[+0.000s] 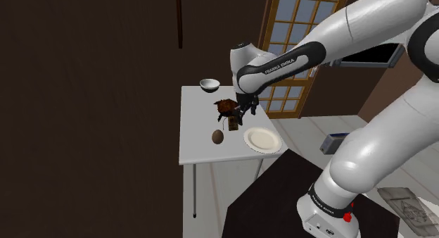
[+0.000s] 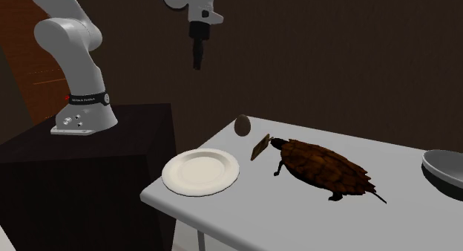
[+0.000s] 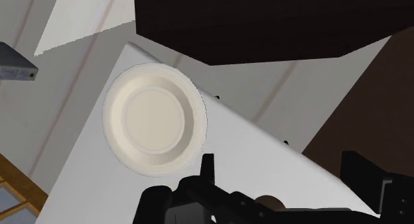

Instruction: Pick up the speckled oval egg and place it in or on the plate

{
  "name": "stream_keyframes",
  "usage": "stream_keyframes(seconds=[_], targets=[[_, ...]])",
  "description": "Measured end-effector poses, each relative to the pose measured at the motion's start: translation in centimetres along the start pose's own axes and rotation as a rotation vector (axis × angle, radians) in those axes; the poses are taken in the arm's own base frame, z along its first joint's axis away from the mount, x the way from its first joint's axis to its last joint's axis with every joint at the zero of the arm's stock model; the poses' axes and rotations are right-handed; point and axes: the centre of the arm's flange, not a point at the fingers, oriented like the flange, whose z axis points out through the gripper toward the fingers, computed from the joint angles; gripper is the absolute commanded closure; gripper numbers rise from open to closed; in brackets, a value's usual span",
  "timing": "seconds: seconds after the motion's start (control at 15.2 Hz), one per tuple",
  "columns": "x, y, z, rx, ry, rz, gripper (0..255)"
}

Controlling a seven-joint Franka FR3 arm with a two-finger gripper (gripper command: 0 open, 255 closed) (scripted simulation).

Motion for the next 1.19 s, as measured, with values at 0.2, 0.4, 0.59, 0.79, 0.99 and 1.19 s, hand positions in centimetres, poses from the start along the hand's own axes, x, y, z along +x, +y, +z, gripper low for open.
stream_keyframes(seconds=[0.2, 0.4, 0.59, 0.79, 0.99, 1.19], targets=[[3.3, -0.9, 2.1, -0.006, 0.015, -0.006, 0], [6.0, -1.5, 4.6, -0.012, 0.029, -0.012, 0], [9.0, -2.2, 6.5, -0.017, 0.045, -0.018, 0], [12.0, -3.3, 8.9, -0.023, 0.059, -0.024, 0], [15.2, -4.3, 11.3, -0.028, 0.075, -0.031, 0], [17.6, -4.7, 13.0, -0.033, 0.086, -0.036, 0]])
